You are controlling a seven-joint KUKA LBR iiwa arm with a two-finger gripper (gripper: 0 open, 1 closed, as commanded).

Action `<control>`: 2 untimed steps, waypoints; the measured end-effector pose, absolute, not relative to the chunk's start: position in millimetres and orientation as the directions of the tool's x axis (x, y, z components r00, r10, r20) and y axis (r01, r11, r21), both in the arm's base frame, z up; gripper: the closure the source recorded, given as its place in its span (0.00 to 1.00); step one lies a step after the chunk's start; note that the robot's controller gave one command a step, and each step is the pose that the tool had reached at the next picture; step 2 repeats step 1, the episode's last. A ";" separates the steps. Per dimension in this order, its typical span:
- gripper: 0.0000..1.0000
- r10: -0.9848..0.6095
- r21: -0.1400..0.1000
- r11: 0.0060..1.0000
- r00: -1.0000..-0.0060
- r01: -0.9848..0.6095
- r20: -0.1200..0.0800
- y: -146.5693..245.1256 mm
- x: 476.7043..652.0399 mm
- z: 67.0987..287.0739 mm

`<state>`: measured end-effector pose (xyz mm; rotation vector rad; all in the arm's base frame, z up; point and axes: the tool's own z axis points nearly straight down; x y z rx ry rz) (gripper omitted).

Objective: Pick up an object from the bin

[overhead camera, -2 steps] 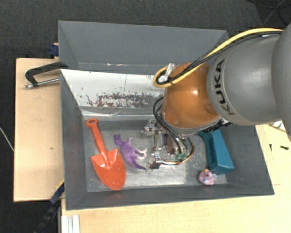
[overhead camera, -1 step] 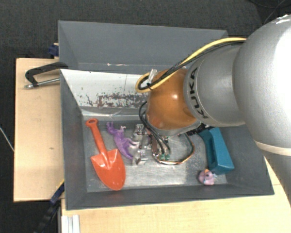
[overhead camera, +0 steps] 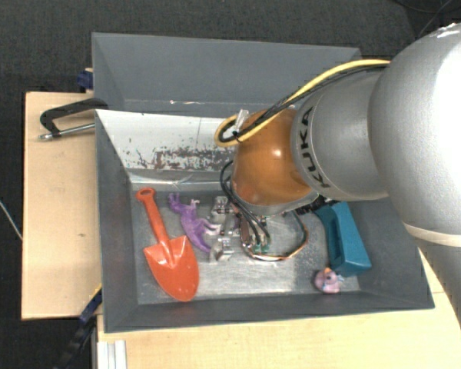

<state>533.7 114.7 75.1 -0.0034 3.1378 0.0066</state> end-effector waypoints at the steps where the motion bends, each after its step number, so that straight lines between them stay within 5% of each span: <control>1: 1.00 -0.068 0.002 0.998 -0.998 -0.068 -0.012 113.6 506.2 254.1; 2: 1.00 -0.068 0.002 0.998 -0.998 -0.068 -0.012 113.6 506.2 254.1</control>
Offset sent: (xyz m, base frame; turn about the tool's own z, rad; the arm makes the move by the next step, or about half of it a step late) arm 0.0000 0.0000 0.0000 0.0000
